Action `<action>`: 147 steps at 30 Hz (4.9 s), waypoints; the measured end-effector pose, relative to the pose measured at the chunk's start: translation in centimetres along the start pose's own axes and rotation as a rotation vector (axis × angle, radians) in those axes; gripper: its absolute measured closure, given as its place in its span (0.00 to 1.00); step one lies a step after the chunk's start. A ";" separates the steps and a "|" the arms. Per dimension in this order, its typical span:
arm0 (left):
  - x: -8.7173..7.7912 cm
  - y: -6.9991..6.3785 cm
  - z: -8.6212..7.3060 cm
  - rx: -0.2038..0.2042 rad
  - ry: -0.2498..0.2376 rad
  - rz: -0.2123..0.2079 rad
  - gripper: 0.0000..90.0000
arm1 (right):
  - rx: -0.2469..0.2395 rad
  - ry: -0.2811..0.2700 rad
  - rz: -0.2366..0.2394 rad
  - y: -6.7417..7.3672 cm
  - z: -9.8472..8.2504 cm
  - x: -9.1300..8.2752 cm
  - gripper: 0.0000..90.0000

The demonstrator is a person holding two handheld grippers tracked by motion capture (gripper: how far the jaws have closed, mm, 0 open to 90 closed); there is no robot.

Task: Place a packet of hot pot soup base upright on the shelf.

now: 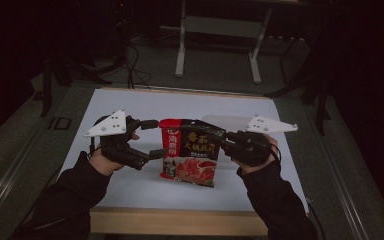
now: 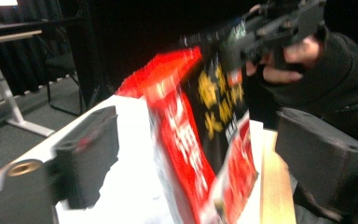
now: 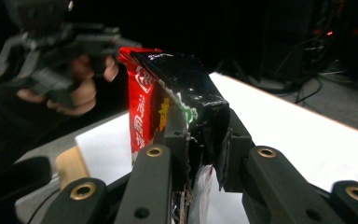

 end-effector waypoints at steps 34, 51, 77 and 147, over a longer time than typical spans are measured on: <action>0.0 0.9 -10.8 -0.040 0.046 0.240 0.01 | 0.084 -0.263 -0.730 -7.8 0.7 -7.3 0.86; 0.2 0.9 -12.1 -0.067 0.029 0.246 0.01 | 0.172 -0.213 -0.826 -12.1 -3.2 -5.1 0.86; 0.1 1.2 -12.7 -0.088 0.024 0.245 0.01 | 0.183 -0.168 -0.787 -12.6 -6.0 -3.3 0.85; 0.2 0.9 -13.1 -0.085 0.042 0.199 0.01 | 0.017 -0.003 -0.128 -3.3 -10.2 -2.9 0.16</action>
Point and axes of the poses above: each handheld gripper's, and its own axes: x roughly forward along the jaws, z roughly out of its top, y roughly to its left, the point moved 1 cm from there along x, roughly forward along the jaws, and after that the axes turned 15 degrees about z, right-handed, at the moved point
